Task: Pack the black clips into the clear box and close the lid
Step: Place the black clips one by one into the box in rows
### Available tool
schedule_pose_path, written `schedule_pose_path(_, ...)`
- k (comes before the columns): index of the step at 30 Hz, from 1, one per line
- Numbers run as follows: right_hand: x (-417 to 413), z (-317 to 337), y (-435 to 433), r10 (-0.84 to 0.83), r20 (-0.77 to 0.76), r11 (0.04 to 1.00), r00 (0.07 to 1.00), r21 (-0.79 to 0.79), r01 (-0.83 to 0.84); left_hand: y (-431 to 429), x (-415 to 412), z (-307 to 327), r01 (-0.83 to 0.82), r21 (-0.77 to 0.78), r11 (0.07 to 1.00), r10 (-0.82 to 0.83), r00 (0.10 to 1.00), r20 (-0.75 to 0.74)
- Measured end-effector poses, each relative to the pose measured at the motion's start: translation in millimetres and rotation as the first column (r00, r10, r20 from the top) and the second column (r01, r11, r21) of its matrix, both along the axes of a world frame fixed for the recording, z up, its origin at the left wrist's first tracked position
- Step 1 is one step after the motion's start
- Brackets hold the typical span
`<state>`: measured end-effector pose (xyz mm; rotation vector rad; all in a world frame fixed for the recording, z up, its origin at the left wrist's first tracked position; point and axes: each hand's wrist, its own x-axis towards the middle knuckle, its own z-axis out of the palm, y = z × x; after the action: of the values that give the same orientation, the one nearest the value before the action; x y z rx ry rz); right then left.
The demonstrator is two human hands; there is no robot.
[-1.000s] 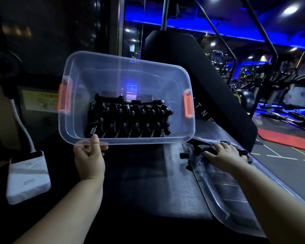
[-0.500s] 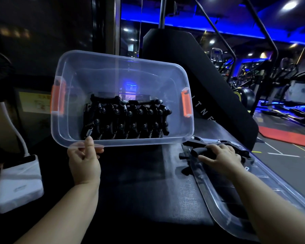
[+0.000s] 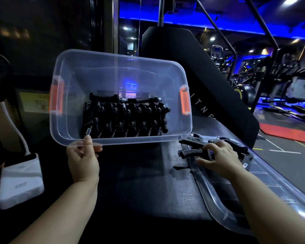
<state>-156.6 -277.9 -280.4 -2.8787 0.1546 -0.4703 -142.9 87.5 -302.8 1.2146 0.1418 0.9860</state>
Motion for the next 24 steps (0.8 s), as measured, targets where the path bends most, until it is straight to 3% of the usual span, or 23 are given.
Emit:
schedule_pose_path(4, 2, -3, 0, 0.056, 0.0, 0.995, 0.998, 0.086, -0.056, 3, 3, -3, 0.008, 0.019, 1.0, -0.008, 1.0, -0.001)
schedule_pose_path(24, -5, 7, 4, 0.007, -0.106, 1.0, 0.994, 0.012, -0.005, 2, 3, -3, -0.003, 0.025, 1.0, 0.003, 1.0, -0.009)
